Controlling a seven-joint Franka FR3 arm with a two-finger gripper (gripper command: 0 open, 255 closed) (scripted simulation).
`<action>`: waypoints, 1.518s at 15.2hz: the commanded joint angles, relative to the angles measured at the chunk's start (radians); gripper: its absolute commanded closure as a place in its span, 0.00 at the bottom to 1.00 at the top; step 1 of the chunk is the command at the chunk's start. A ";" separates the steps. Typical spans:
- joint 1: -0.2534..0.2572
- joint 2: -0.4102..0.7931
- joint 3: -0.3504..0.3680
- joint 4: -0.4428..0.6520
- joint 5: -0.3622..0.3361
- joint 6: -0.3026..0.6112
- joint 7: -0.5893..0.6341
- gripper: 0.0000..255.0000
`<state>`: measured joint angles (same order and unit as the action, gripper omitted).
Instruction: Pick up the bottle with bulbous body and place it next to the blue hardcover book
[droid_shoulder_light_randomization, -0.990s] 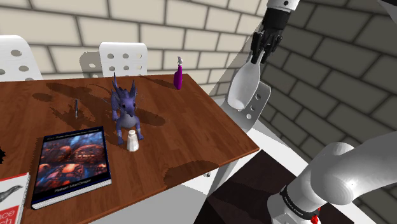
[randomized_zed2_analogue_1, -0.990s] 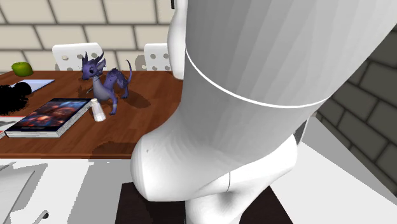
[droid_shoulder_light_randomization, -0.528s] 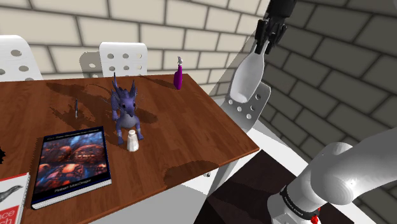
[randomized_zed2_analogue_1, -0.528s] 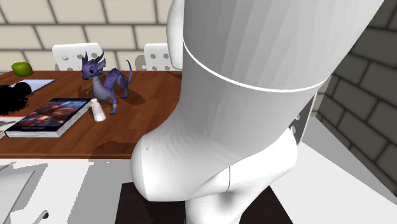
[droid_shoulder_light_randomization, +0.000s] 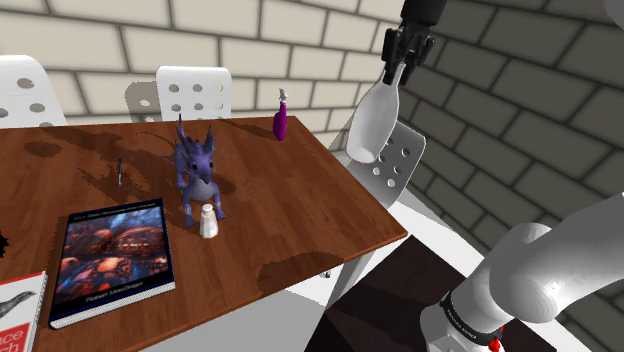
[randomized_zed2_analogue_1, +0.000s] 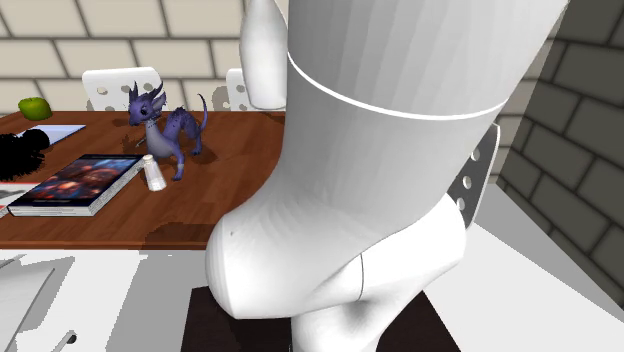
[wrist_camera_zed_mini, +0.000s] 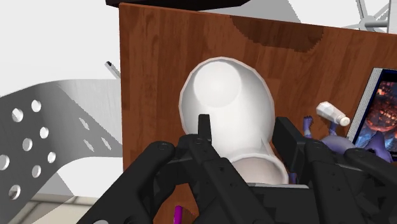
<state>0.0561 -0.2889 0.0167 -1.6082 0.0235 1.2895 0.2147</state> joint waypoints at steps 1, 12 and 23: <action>0.014 -0.004 0.028 -0.040 0.009 0.038 0.044 1.00; 0.094 0.139 0.173 -0.071 0.029 0.219 0.263 1.00; 0.194 0.404 0.285 0.064 -0.029 0.348 0.474 1.00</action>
<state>0.2412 0.0860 0.2946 -1.5708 0.0041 1.6335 0.6710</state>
